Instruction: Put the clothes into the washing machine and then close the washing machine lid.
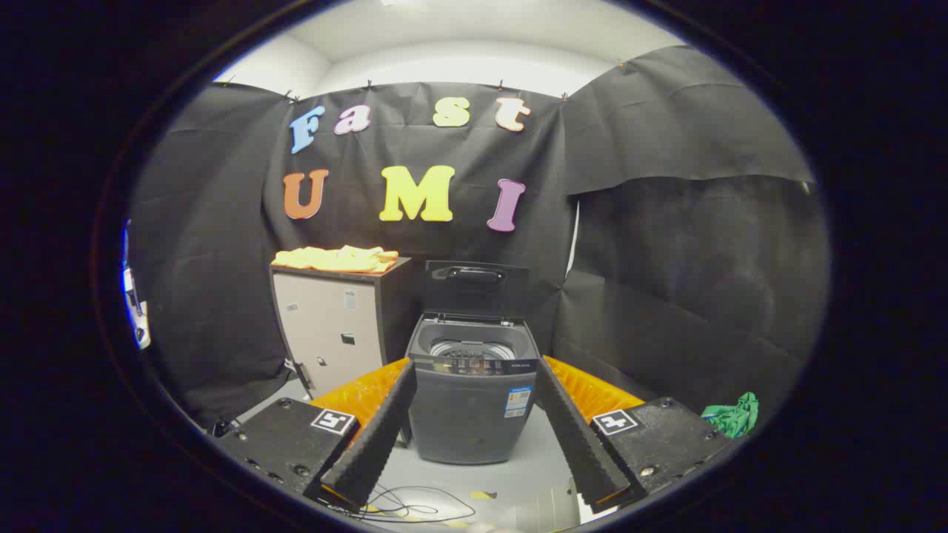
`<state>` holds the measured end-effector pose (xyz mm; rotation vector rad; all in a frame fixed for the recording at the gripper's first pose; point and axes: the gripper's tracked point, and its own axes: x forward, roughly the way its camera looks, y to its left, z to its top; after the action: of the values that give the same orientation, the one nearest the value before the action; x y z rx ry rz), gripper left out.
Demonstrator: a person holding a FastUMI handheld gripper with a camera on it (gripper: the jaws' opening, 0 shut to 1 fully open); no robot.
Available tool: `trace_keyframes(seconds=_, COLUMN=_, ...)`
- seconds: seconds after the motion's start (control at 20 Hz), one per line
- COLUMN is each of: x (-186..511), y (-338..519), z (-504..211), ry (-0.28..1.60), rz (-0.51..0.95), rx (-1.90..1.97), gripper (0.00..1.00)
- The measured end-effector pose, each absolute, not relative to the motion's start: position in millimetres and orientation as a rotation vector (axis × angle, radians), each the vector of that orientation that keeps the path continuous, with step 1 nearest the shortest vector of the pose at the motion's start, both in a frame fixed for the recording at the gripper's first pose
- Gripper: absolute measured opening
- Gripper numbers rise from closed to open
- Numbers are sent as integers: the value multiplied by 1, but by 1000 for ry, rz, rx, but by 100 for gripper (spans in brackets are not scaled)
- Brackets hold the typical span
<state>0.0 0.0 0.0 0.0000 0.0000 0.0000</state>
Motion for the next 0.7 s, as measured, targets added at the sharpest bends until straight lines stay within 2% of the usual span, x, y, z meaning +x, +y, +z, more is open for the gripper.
trace_keyframes(seconds=0.7, x=-2, y=2, z=12, ry=0, rz=-21, rx=30, gripper=100)
